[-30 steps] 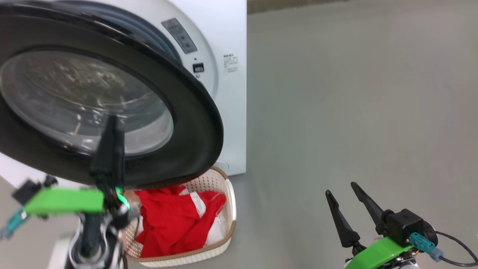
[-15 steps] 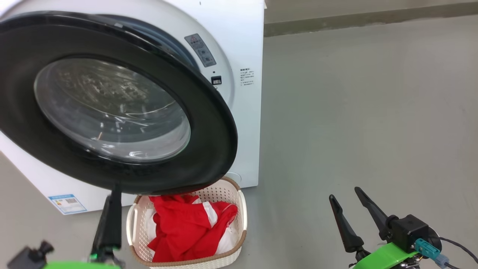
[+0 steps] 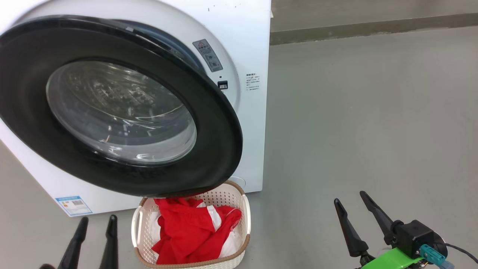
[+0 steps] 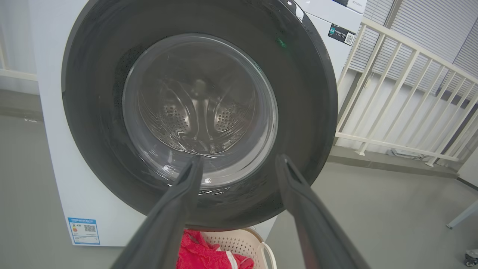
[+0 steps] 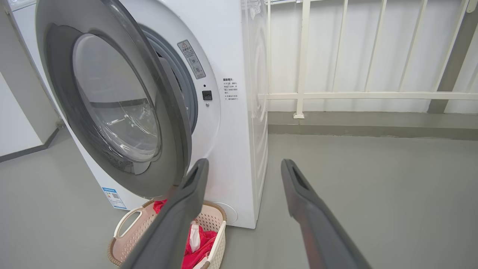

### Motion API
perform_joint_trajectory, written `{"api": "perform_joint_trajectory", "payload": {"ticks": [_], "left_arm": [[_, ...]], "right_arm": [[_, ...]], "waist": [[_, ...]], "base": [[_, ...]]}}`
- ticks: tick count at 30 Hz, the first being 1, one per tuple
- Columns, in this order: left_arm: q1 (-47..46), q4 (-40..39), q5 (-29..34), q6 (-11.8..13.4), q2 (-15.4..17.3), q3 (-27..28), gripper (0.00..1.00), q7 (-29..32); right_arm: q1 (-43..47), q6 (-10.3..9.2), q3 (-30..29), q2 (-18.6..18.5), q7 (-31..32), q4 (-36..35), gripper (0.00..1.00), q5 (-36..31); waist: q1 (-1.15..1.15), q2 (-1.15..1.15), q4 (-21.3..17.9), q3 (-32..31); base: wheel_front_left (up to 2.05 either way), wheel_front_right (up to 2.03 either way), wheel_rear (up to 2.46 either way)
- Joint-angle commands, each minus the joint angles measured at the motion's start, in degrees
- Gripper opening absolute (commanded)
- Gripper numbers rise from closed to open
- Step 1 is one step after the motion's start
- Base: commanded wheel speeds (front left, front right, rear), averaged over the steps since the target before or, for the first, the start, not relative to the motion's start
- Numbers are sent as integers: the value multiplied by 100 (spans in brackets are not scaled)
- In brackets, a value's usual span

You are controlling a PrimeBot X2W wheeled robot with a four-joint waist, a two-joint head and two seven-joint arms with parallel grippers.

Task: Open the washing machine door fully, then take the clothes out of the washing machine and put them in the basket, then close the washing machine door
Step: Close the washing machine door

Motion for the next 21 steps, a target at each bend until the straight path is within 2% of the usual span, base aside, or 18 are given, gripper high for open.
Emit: {"api": "perform_joint_trajectory", "payload": {"ticks": [1, 4, 7, 12, 21], "left_arm": [[-89, -247, 501, 29, -62, 333, 100, -68], [8, -393, 1633, 40, -53, 314, 100, -69], [96, -436, 2108, 103, -263, 425, 100, -69], [163, -320, 2196, 59, -524, 661, 100, -69], [163, -265, 2393, -12, -658, 839, 100, -69]], "right_arm": [[-110, 28, 90, -40, -37, -186, 100, -65], [-113, 28, 85, -31, -37, -206, 100, -84], [-122, 28, 87, -22, -37, -213, 100, -80], [-115, 28, 75, -11, -37, -218, 100, -73], [-124, 28, 100, -25, -37, -186, 100, -70]], "waist": [[0, 0, 1, 2], [0, 0, 0, 21], [0, 0, -8, 36], [0, 0, -11, 46], [0, 0, -55, 38]], "base": [[0, 0, 0], [0, 0, 0], [0, 0, 0], [0, 0, 0], [0, 0, 0]]}}
